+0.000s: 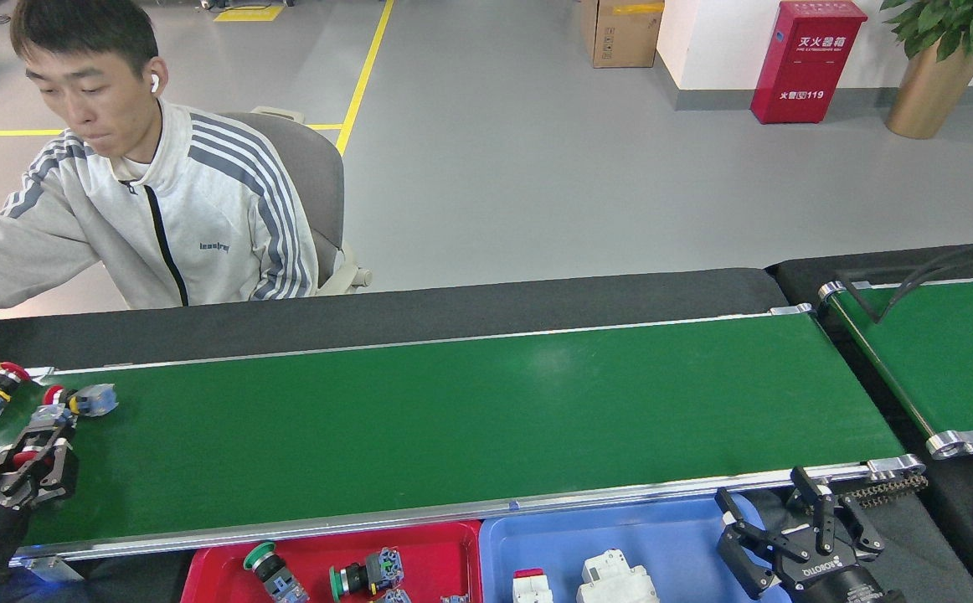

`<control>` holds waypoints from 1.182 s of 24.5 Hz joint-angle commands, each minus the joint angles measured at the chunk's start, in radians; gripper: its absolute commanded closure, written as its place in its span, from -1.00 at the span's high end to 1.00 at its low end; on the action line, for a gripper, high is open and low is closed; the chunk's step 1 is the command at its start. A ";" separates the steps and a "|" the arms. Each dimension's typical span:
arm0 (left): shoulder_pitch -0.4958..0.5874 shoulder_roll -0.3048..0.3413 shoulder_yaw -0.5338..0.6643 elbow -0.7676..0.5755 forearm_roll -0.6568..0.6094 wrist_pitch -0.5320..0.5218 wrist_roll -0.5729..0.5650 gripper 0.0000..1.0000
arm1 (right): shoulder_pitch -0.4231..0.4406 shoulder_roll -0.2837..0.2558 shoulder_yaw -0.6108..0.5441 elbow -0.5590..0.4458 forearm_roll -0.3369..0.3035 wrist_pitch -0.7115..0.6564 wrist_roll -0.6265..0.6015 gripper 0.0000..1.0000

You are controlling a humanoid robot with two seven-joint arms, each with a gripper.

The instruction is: Pick switch part from conveyor to tray

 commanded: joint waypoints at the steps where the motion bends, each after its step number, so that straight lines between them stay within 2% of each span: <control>1: 0.115 0.008 0.007 -0.212 0.026 -0.046 -0.007 -0.59 | -0.007 0.002 -0.007 -0.013 -0.004 0.004 -0.002 0.96; 5: 0.414 0.000 -0.002 -0.652 0.052 -0.046 -0.011 -0.52 | -0.011 0.002 -0.010 -0.014 -0.005 0.007 -0.002 0.96; 7: 0.521 -0.018 -0.005 -0.797 0.049 -0.046 -0.011 -0.39 | -0.011 0.000 -0.013 -0.014 -0.005 0.007 -0.003 0.96; 8: 0.564 -0.036 -0.007 -0.857 0.043 -0.046 -0.020 -0.18 | -0.010 -0.003 -0.013 -0.013 -0.004 0.004 -0.003 0.96; 9: 0.590 -0.055 -0.016 -0.898 0.043 -0.046 -0.046 0.12 | -0.010 -0.004 -0.013 -0.013 -0.004 0.002 -0.005 0.96; 10: 0.600 -0.070 -0.031 -0.923 0.042 -0.046 -0.073 0.44 | -0.010 -0.003 -0.013 -0.013 -0.004 0.001 -0.005 0.96; 11: 0.596 -0.093 -0.054 -0.941 0.042 -0.046 -0.108 0.91 | -0.011 -0.001 -0.013 -0.013 -0.004 0.002 -0.005 0.96; 12: 0.595 -0.110 -0.073 -0.949 0.042 -0.046 -0.134 1.00 | -0.011 0.000 -0.013 -0.014 -0.005 0.004 -0.005 0.96; 17: 0.587 -0.124 -0.068 -0.939 0.045 -0.046 -0.146 1.00 | -0.011 -0.001 -0.013 -0.016 -0.004 0.002 -0.005 0.96; 18: 0.586 -0.125 -0.042 -0.935 0.045 -0.009 -0.148 1.00 | -0.011 0.000 -0.013 -0.016 -0.004 0.002 -0.005 0.96; 20: 0.583 -0.122 -0.010 -0.915 0.054 0.136 -0.148 1.00 | -0.011 0.002 -0.013 -0.017 -0.005 0.002 -0.005 0.96; 22: 0.560 -0.121 0.030 -0.843 0.060 0.348 -0.140 1.00 | -0.011 0.003 -0.013 -0.017 -0.004 0.004 -0.005 0.96; 23: 0.547 -0.115 0.062 -0.800 0.069 0.419 -0.140 1.00 | -0.011 0.003 -0.013 -0.019 -0.005 0.005 -0.005 0.96; 26: 0.523 -0.095 0.173 -0.651 0.077 0.440 -0.140 1.00 | -0.013 0.000 -0.013 -0.017 -0.005 -0.001 -0.011 0.96; 29: 0.507 -0.072 0.208 -0.588 0.077 0.439 -0.140 1.00 | -0.013 0.003 -0.016 -0.017 -0.007 0.005 -0.014 0.96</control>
